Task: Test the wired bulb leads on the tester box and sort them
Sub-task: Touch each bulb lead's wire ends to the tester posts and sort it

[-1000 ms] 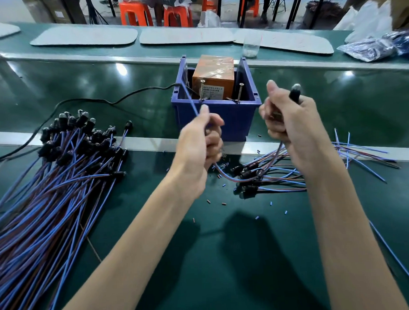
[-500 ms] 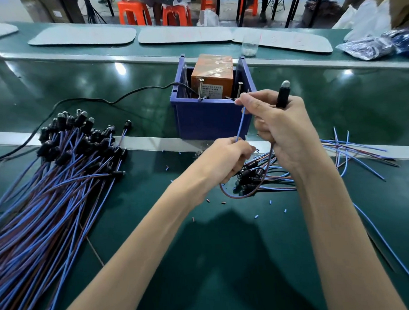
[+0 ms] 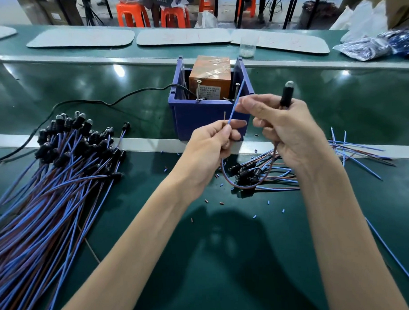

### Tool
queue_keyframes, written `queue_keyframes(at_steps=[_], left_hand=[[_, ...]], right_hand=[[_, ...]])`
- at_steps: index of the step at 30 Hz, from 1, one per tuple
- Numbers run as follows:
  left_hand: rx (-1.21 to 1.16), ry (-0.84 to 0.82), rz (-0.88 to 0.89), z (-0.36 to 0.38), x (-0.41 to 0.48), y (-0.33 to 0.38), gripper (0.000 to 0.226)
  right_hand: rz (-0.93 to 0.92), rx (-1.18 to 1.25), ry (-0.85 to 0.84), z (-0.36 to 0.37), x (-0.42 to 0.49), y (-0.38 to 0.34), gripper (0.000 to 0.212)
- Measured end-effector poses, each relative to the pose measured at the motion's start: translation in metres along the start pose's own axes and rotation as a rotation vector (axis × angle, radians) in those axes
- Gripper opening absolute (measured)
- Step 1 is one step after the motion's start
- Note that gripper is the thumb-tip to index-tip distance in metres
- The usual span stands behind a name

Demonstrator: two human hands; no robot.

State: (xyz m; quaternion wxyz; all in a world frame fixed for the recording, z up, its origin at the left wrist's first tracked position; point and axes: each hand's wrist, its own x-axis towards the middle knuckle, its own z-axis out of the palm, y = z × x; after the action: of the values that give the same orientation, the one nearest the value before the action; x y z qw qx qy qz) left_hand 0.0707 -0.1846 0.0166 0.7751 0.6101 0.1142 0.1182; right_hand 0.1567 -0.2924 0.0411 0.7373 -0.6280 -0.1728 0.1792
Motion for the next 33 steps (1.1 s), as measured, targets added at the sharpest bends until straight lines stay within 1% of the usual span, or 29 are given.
queue_keyframes(at_steps=[4, 5, 6, 9, 12, 15, 17, 19, 21, 24, 26, 29, 31, 33], left_hand=[[0.059, -0.038, 0.063, -0.001, -0.001, -0.005, 0.028], [0.051, -0.037, 0.071, -0.001, -0.001, -0.005, 0.028], [0.032, -0.023, 0.078, -0.002, -0.002, -0.004, 0.027], [0.011, 0.09, 0.107, -0.003, -0.003, -0.004, 0.025], [0.054, 0.229, 0.143, -0.003, -0.001, -0.006, 0.026], [0.046, 0.377, 0.176, -0.01, 0.002, -0.006, 0.027], [0.037, 0.439, 0.208, -0.017, 0.005, -0.007, 0.028], [0.053, 0.478, 0.203, -0.021, 0.009, -0.009, 0.03], [0.068, 0.491, 0.157, -0.022, 0.014, -0.011, 0.029], [0.076, 0.449, 0.135, -0.02, 0.017, -0.013, 0.034], [0.161, 0.413, 0.184, -0.02, 0.017, -0.015, 0.039], [0.246, 0.365, 0.287, -0.018, 0.014, -0.016, 0.037], [0.286, 0.38, 0.327, -0.018, 0.011, -0.015, 0.026], [0.276, 0.421, 0.349, -0.019, 0.009, -0.015, 0.007]], right_hand=[[-0.008, -0.001, -0.029, 0.013, -0.002, 0.006, 0.008], [-0.022, 0.013, -0.026, 0.015, -0.001, 0.007, 0.006], [-0.035, 0.022, -0.014, 0.016, -0.001, 0.008, 0.008], [-0.055, 0.039, 0.041, 0.02, 0.001, 0.011, 0.016], [-0.08, 0.053, 0.087, 0.024, 0.002, 0.012, 0.017], [-0.107, -0.012, 0.118, 0.023, 0.002, 0.013, 0.017], [-0.113, -0.066, 0.126, 0.022, 0.001, 0.013, 0.018], [-0.116, -0.089, 0.134, 0.021, 0.001, 0.014, 0.019], [-0.123, -0.122, 0.149, 0.022, 0.002, 0.014, 0.02], [-0.109, -0.202, 0.199, 0.022, 0.006, 0.017, 0.026], [-0.074, -0.194, 0.226, 0.02, 0.008, 0.018, 0.029], [-0.032, -0.147, 0.234, 0.014, 0.01, 0.017, 0.031], [-0.025, -0.169, 0.23, 0.01, 0.012, 0.017, 0.031], [-0.024, -0.194, 0.228, 0.008, 0.013, 0.019, 0.029]])
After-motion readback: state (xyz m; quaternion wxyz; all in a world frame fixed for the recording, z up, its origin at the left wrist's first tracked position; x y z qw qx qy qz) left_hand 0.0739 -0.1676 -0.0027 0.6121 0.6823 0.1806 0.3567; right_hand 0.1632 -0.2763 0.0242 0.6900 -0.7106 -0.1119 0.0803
